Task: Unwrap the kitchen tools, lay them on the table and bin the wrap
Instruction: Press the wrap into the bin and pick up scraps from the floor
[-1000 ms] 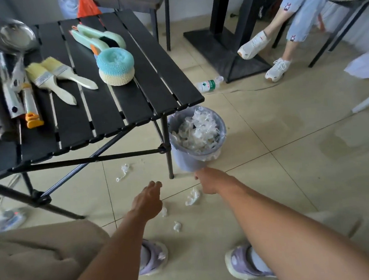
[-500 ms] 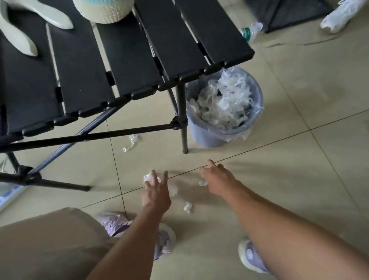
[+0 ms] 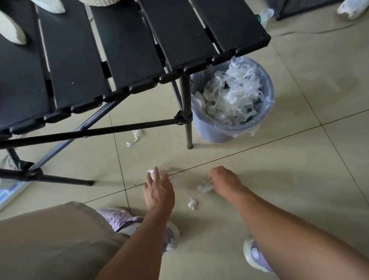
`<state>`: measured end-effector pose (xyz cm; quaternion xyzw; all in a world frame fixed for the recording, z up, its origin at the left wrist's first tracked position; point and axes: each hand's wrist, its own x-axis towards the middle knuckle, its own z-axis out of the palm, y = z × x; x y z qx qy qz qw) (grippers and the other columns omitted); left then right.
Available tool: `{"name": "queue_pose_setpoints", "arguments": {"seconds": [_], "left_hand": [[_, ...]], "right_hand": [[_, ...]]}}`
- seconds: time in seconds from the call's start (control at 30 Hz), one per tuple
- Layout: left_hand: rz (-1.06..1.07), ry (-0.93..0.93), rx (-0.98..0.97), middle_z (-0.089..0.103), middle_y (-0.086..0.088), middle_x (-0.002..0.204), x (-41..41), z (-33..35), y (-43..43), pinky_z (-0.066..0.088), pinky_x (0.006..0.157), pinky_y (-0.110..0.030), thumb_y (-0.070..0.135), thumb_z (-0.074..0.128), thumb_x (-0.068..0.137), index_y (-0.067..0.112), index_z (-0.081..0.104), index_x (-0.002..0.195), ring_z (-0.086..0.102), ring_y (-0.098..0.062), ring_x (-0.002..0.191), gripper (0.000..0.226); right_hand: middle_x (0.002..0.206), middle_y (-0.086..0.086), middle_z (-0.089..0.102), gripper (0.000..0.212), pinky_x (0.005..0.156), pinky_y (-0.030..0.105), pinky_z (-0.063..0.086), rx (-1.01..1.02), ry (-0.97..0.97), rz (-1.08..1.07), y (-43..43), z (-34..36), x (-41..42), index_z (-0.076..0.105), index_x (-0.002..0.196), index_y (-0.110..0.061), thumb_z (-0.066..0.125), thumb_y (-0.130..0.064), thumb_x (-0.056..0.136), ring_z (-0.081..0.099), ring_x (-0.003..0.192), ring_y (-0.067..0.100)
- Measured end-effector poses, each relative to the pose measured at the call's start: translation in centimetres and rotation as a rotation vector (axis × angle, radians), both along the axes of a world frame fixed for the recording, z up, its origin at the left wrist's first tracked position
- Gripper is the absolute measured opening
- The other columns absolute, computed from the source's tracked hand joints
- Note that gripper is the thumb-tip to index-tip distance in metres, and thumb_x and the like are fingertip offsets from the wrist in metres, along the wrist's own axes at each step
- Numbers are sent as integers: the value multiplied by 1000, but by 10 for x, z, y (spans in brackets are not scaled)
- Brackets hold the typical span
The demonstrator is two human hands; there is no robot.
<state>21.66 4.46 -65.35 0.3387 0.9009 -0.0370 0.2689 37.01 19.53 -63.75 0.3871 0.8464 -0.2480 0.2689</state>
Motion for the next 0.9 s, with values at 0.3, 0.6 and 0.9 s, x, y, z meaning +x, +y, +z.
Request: {"name": "queue_pose_setpoints", "arguments": {"seconds": [0.3,0.6,0.9], "left_hand": [[126,-243,97,55,-15,146,21,44,26,42,111,-39,27,41,112,15,63,140,52,-37,134,38],[641,-882,336,69,-9,103,36,105,56,43,61,-29,21,54,108,9,65,120,64,-24,71,21],[702,-928,391,79,-14,116,22,124,44,55,71,-31,23,54,106,8,74,113,75,-27,81,25]], "right_hand": [[110,9,67,11,74,35,44,143,309,-42,26,73,12,70,104,-14,60,-16,99,66,101,32],[98,-3,72,8,76,38,57,205,566,-102,53,178,15,70,97,-19,62,-16,98,67,85,18],[110,0,72,25,87,39,57,225,631,-352,83,212,8,70,120,-20,62,-11,97,69,96,22]]}}
